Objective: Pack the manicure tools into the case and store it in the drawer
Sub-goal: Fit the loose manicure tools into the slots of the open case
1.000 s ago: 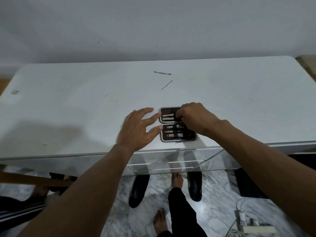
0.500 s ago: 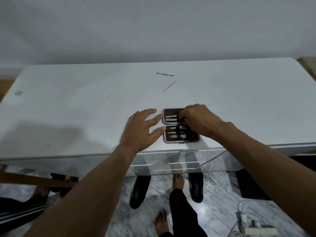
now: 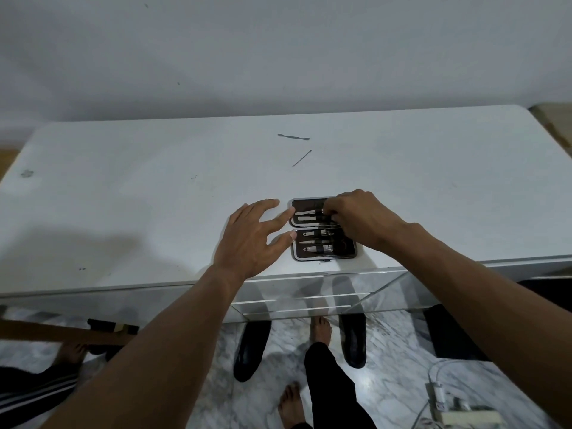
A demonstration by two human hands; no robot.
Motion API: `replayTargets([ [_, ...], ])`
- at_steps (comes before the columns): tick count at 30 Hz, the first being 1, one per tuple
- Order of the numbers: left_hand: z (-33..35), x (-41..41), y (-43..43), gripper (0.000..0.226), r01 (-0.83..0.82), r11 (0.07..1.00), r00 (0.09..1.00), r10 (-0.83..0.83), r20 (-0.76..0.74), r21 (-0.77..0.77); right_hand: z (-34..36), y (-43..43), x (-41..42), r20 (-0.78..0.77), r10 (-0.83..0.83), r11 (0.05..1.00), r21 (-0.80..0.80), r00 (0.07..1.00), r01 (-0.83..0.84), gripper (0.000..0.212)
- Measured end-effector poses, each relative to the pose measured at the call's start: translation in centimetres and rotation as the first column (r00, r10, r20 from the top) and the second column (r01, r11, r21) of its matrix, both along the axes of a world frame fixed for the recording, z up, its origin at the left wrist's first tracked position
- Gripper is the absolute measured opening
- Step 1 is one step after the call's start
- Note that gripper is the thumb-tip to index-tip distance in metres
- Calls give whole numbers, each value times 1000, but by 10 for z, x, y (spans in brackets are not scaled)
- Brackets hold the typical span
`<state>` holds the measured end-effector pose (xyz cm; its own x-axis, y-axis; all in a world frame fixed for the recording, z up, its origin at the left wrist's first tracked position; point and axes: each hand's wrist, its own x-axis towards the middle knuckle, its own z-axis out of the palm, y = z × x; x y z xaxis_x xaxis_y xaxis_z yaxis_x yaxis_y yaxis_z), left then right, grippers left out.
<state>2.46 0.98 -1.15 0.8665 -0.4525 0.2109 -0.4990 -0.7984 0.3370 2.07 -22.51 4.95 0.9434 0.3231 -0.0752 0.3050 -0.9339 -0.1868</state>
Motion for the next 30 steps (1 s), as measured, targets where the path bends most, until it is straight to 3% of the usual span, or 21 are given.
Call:
replayTargets([
  [15, 3, 0, -3, 46, -23, 1000, 1000, 23, -11, -13, 15, -4, 49, -5, -111, 986, 123, 994, 111, 21],
  [28, 7, 0, -5, 44, -55, 998, 998, 56, -35, 16, 15, 36, 152, 50, -201, 979, 30, 978, 199, 12],
  [30, 7, 1, -5, 44, -52, 999, 997, 52, -51, 9, 12, 41, 167, 45, -215, 977, 1, 976, 215, 22],
])
